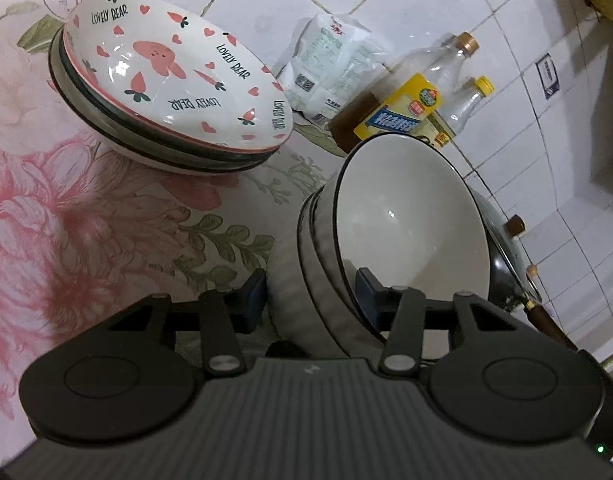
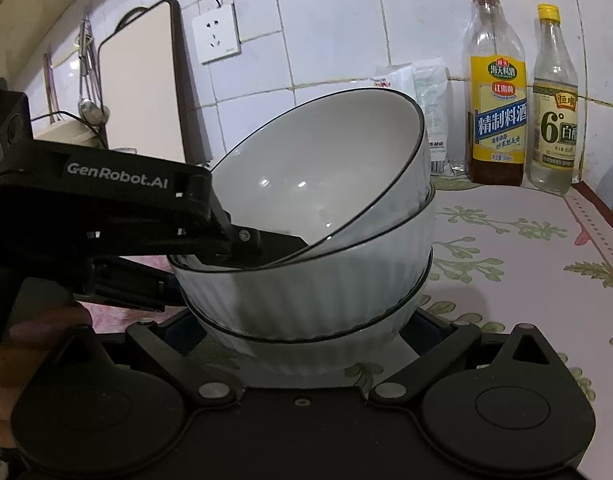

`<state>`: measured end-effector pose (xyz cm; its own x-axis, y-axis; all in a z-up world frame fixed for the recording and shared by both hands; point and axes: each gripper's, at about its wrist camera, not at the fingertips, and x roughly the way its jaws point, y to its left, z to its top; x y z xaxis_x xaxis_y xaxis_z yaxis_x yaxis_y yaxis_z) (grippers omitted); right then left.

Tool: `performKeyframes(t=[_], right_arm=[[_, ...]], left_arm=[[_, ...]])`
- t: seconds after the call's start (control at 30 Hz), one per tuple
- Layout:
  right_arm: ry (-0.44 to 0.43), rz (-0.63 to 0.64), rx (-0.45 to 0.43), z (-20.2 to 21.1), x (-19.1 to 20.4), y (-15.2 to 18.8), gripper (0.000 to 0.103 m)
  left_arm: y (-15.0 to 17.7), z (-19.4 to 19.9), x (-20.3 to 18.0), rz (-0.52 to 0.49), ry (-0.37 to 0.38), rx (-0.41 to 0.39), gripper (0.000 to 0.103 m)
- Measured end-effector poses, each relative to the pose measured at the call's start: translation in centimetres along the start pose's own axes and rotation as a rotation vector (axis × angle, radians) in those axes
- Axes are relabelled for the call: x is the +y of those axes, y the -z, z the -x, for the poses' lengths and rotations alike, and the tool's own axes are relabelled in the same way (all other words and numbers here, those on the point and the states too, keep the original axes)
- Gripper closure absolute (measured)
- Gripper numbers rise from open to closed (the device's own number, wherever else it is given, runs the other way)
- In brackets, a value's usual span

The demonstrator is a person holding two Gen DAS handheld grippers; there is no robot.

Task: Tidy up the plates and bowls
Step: 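Lift and carry the bowl stack with the left gripper toward the plate stack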

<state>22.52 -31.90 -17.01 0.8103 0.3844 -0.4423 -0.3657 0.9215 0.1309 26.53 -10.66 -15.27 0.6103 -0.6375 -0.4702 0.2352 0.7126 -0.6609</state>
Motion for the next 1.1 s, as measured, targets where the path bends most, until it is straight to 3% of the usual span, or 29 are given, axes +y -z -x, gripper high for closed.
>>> performKeyframes(t=[0.2,0.53,0.77,1.1], right_arm=[[-0.031,0.007,0.012,1.8,1.6,0.3,0.001],[-0.105,0.022,-0.009,3.9,5.1,-1.9,0.001],[-0.157,0.023,-0.027,3.4,6.5,-5.2,0.001],[-0.157,0.041,-0.043,-0.9,7.8,-10.3,0.001]], left_arm=[[1.1,2.7,-0.5,0.0,-0.023,0.008,0.057],[0.5,8.4,-2.0,-0.061,-0.077,-0.071,0.057],[-2.3,11.0,-3.4,-0.121,-0.129,-0.118,0.057],[-8.2,10.5,-1.7,-0.082,-0.135,-0.181,0.057]])
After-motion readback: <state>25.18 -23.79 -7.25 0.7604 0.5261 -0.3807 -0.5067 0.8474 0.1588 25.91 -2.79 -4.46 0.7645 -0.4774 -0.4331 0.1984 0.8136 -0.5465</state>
